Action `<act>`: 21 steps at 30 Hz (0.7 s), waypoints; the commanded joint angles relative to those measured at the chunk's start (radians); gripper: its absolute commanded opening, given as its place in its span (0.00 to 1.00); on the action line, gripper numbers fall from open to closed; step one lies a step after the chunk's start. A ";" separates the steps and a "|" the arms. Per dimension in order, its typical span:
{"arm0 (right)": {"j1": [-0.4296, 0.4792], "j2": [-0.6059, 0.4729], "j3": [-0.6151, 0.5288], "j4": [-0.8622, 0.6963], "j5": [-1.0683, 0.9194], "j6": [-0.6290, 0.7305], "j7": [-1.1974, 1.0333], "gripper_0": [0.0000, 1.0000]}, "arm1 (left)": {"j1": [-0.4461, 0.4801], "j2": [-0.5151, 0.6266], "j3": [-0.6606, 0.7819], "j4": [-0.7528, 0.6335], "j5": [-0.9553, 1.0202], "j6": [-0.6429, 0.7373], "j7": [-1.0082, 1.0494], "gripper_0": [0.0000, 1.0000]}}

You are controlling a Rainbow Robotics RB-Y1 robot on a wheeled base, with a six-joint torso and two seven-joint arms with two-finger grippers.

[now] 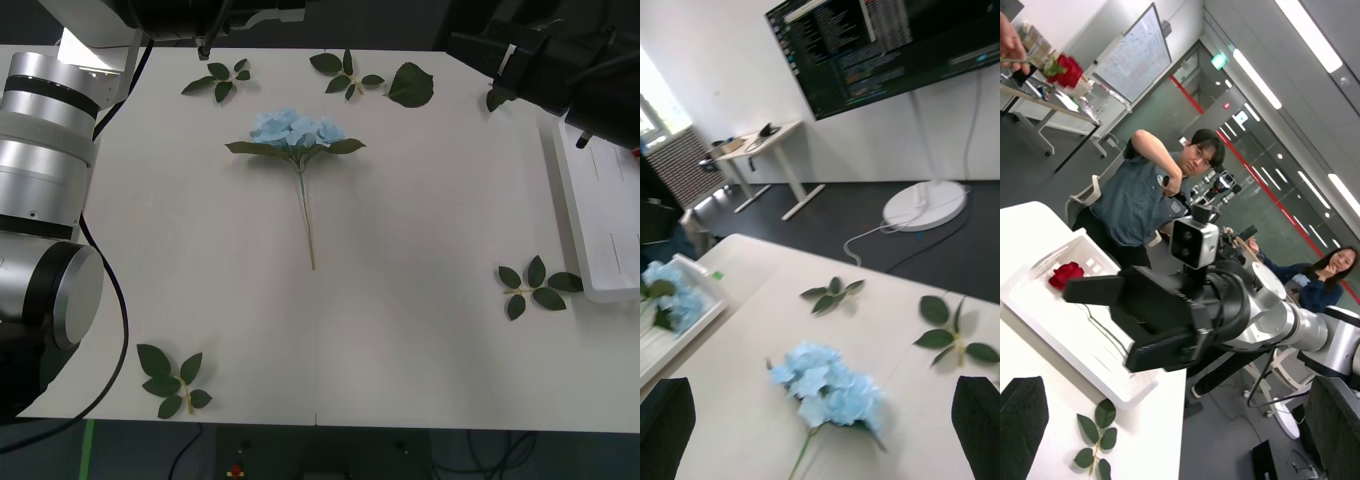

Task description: Place the red flowers into the right box and the blue flowers into the left box. If a person shows an open palm, hand one flower to the person first, then continue sorting.

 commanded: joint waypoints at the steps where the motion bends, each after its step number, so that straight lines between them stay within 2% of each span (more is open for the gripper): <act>1: -0.043 -0.106 -0.022 0.025 -0.049 0.142 -0.001 1.00 | 0.015 0.048 0.001 -0.027 0.035 0.008 -0.027 1.00; 5: -0.043 -0.147 -0.021 0.051 -0.078 0.293 -0.001 1.00 | -0.013 0.088 -0.011 -0.027 0.035 0.008 0.021 1.00; 12: -0.043 -0.206 -0.022 0.074 -0.106 0.527 -0.001 1.00 | -0.112 0.214 -0.127 -0.027 0.035 -0.035 0.277 1.00; 15: -0.043 -0.230 -0.021 0.068 -0.116 0.610 -0.001 1.00 | -0.177 0.291 -0.223 -0.027 0.032 -0.052 0.498 1.00; 21: -0.042 -0.259 -0.021 0.022 -0.121 0.673 -0.001 1.00 | -0.287 0.410 -0.450 -0.062 0.018 -0.052 0.875 1.00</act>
